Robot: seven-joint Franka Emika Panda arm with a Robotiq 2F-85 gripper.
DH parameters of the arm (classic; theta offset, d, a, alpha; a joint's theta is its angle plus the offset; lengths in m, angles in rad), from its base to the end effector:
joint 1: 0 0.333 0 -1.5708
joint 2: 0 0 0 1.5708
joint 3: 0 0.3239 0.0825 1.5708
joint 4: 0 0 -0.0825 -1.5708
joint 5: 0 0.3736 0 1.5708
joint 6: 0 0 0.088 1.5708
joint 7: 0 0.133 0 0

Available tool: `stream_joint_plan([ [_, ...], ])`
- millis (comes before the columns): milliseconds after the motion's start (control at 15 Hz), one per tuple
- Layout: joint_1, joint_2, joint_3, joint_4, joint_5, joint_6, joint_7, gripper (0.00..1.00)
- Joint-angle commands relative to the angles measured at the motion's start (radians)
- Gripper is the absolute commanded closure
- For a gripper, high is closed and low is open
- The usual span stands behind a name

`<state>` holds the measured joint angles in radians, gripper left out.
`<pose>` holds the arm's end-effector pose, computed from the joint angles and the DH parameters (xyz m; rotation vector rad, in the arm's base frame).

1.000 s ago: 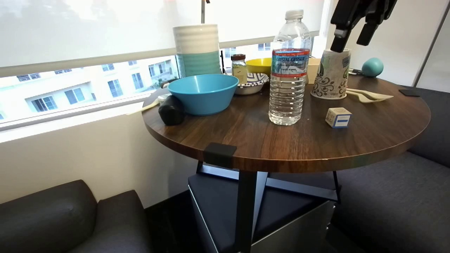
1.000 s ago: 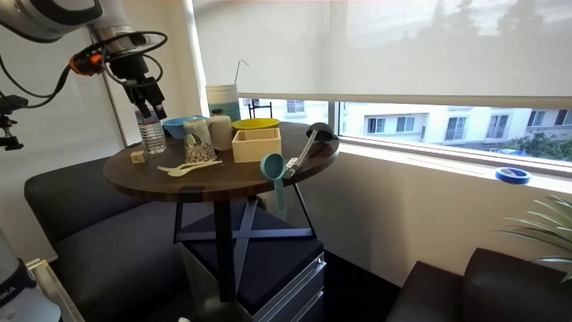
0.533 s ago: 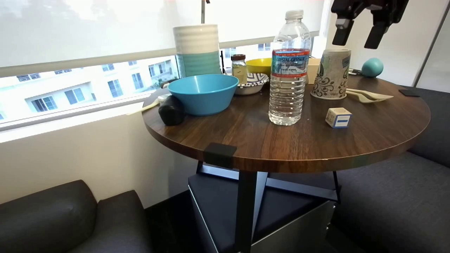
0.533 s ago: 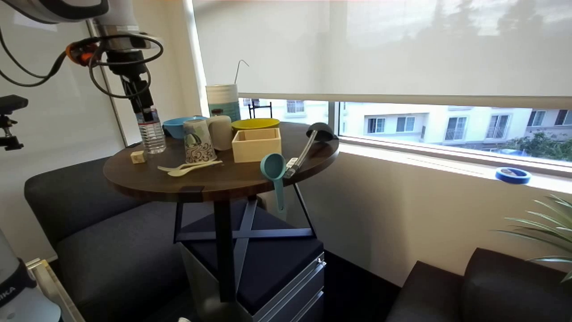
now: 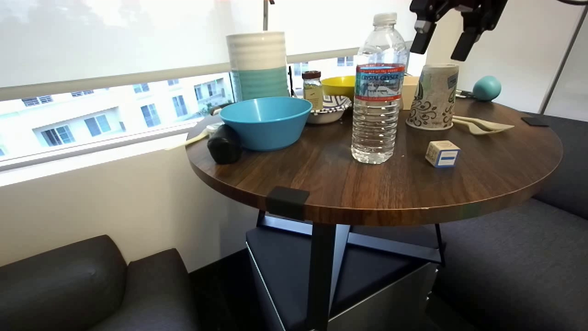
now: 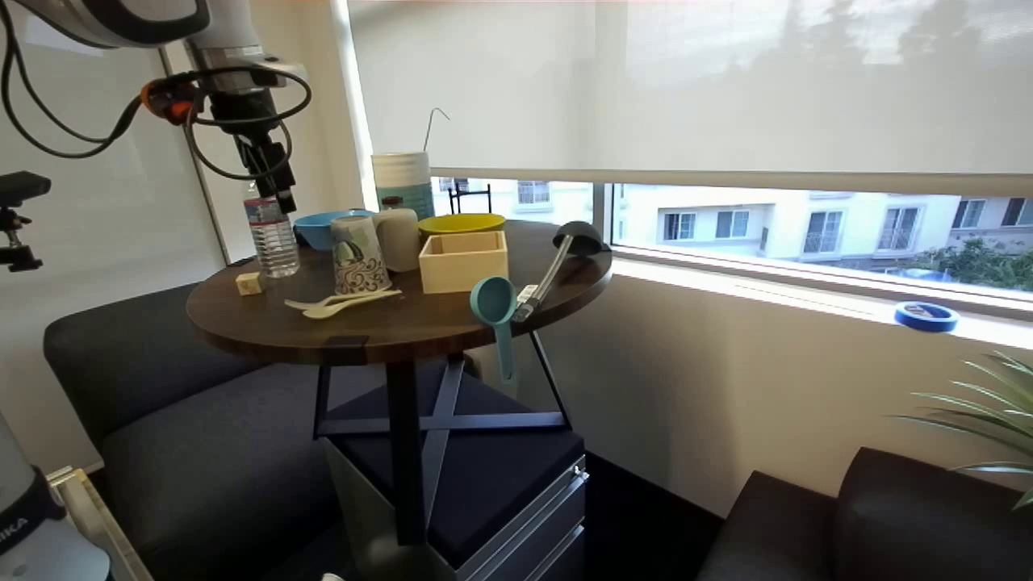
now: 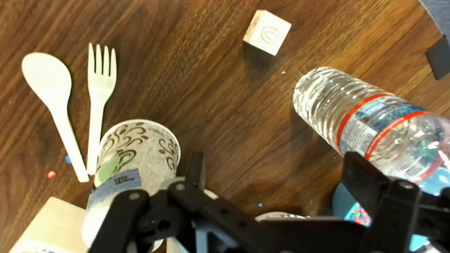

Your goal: Place the water bottle upside down.

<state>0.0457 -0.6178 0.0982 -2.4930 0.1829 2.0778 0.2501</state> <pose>0.3687 0.0696 0.4983 -2.9690 0.2849 -0.2654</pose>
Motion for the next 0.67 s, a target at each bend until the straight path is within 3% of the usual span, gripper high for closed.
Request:
stream_joint_plan([
  [0,0.017,-0.03,-0.011,0.0,-0.022,0.043,-0.107,0.0],
  [600,0.121,-0.083,-0.027,-0.01,0.006,0.168,-0.341,0.0],
])
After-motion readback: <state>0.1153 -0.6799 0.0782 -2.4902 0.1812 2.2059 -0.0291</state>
